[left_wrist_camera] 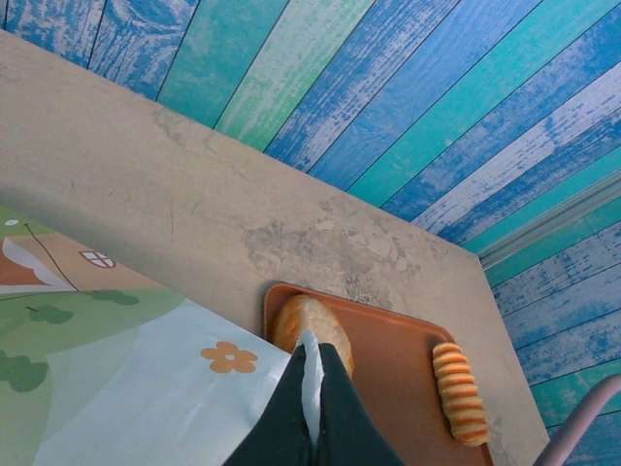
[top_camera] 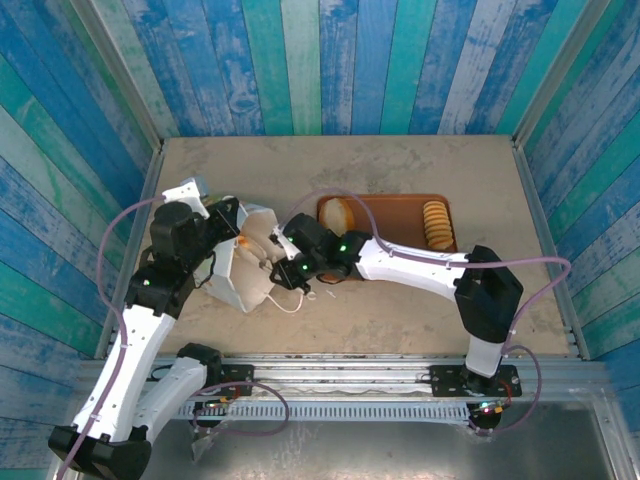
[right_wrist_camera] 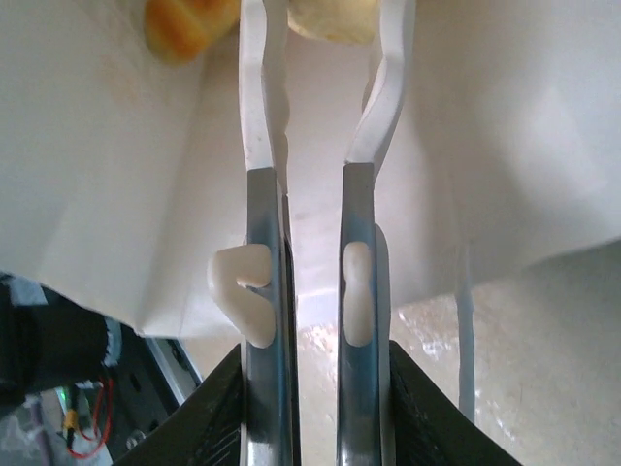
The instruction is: Take the fake bread out of the paper bag
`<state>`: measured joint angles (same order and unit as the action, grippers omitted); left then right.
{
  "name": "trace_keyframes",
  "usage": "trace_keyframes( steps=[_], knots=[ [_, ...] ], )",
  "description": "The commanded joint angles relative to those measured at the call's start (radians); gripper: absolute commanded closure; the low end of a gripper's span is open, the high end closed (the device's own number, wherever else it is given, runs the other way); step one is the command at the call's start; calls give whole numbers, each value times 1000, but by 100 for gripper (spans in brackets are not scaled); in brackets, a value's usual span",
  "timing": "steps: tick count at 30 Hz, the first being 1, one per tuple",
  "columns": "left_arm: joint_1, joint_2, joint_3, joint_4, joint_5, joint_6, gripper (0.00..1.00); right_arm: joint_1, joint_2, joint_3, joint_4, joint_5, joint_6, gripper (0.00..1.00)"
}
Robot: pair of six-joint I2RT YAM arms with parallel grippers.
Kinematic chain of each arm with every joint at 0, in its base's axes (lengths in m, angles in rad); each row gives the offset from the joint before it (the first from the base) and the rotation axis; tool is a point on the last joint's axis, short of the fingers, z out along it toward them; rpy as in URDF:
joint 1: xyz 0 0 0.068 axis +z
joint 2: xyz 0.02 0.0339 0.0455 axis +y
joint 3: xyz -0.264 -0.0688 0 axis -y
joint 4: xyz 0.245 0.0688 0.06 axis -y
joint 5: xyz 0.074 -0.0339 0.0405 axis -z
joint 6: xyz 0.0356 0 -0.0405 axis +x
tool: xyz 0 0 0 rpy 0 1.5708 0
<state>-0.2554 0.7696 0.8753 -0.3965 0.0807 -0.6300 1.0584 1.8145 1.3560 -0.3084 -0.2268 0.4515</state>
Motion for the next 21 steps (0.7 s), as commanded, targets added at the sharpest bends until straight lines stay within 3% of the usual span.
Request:
trace_keyframes(
  steps=[1, 14, 21],
  knots=[
    [-1, -7, -13, 33, -8, -13, 100, 5, -13, -21, -42, 3, -22, 66],
    [-1, -24, -6, 14, -15, -3, 100, 5, 33, 119, -178, 60, -81, 48],
    [-1, -8, -3, 26, -5, -1, 100, 7, 86, 194, -247, 80, -96, 45]
  ],
)
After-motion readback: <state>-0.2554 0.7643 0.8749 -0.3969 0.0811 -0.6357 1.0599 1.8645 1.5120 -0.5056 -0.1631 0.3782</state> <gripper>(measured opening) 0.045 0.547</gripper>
